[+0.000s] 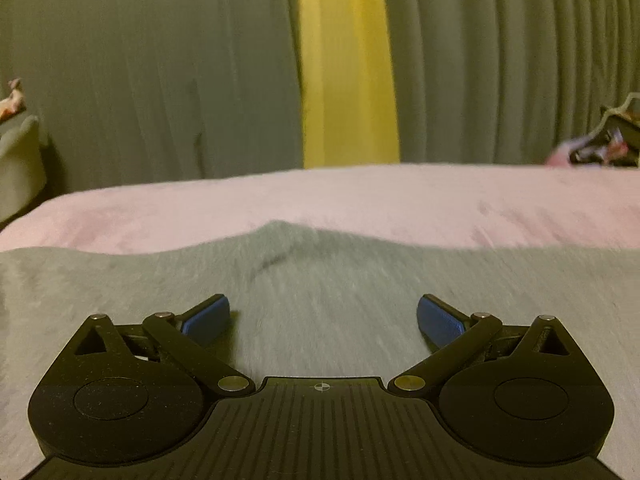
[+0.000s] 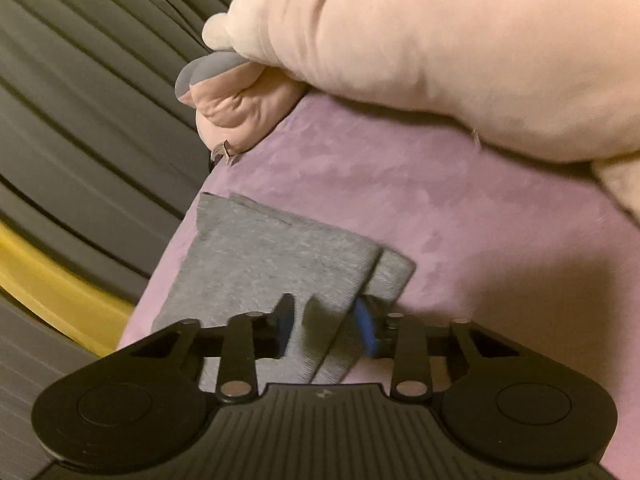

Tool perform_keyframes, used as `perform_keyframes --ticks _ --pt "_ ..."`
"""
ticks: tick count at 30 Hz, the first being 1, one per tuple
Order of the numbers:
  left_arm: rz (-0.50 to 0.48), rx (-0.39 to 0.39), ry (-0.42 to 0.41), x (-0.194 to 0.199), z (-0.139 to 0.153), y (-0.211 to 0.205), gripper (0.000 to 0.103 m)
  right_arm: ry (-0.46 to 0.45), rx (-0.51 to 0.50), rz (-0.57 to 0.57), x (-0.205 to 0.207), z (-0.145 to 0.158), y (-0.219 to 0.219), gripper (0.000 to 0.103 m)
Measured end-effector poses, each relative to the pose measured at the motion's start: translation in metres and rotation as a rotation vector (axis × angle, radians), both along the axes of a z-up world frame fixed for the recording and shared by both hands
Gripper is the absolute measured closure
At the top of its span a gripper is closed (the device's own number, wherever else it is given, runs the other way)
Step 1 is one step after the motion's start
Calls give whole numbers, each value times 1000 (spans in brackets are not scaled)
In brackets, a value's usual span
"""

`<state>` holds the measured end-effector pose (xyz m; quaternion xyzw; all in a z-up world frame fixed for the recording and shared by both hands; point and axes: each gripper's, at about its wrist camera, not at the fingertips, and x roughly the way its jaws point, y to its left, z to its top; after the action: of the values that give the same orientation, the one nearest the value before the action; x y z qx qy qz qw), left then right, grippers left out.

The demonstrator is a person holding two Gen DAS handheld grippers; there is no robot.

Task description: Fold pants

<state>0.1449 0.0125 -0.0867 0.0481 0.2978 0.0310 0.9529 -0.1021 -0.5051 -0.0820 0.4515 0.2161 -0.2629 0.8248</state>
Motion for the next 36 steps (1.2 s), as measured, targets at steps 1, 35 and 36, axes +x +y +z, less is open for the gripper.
perform_keyframes --ticks 1,35,36 --pt "6 -4 14 -6 3 -1 0 7 18 -13 2 -4 -1 89" --pt "-2 -91 195 -62 -5 -24 0 -91 101 -29 -3 -12 -14 64" --pt "-3 -89 194 -62 -5 -24 0 -112 112 -27 0 -15 -17 64"
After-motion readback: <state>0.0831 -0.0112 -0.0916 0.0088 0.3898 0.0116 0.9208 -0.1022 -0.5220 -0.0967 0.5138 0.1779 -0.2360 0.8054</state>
